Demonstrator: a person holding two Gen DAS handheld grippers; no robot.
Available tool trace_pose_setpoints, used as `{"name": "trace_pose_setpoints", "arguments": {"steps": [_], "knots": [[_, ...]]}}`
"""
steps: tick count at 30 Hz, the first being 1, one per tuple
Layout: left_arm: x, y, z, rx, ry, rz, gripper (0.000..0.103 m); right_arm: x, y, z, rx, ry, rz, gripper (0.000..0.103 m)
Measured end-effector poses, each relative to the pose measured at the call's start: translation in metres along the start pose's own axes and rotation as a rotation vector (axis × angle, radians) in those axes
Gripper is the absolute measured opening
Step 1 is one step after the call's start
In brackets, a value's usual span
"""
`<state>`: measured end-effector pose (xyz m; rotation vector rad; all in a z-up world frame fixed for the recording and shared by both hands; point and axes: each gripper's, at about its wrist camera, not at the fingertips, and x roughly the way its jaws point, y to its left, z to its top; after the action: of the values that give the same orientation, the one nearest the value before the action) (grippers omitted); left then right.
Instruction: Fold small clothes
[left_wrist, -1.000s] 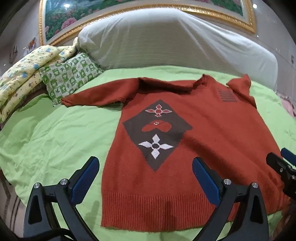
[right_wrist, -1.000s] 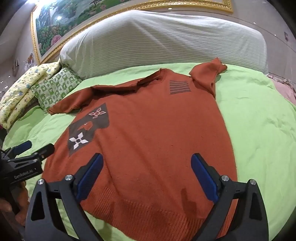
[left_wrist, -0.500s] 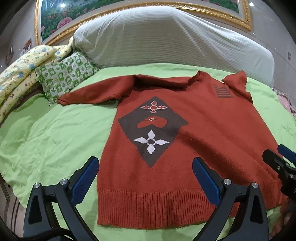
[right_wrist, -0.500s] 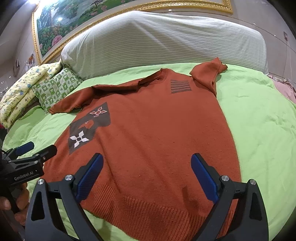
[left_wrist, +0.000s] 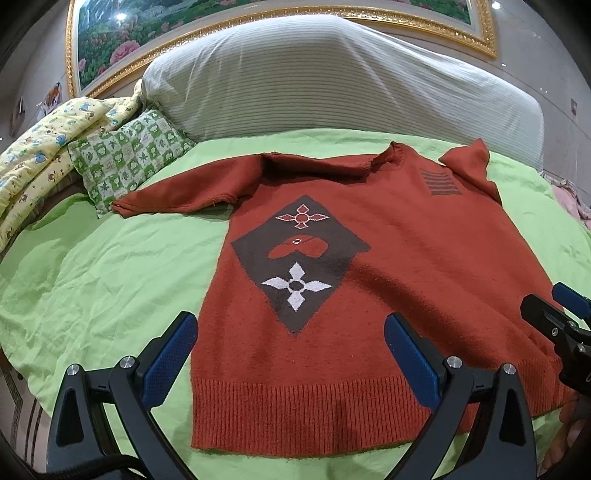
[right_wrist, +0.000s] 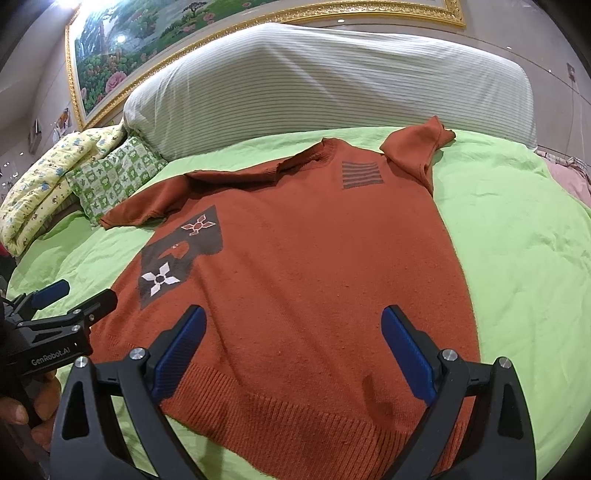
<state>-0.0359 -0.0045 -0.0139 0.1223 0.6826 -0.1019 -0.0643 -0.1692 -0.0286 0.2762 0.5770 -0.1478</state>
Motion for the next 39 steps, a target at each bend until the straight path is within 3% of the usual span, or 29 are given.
{"name": "trace_pose_setpoints", "arguments": {"steps": [39], "knots": [[0.0054, 0.0064, -0.0002, -0.018, 0.027, -0.01, 0.101, 0.0025, 0.0024, -0.0013, 0.001, 0.007, 0.005, 0.096]]}}
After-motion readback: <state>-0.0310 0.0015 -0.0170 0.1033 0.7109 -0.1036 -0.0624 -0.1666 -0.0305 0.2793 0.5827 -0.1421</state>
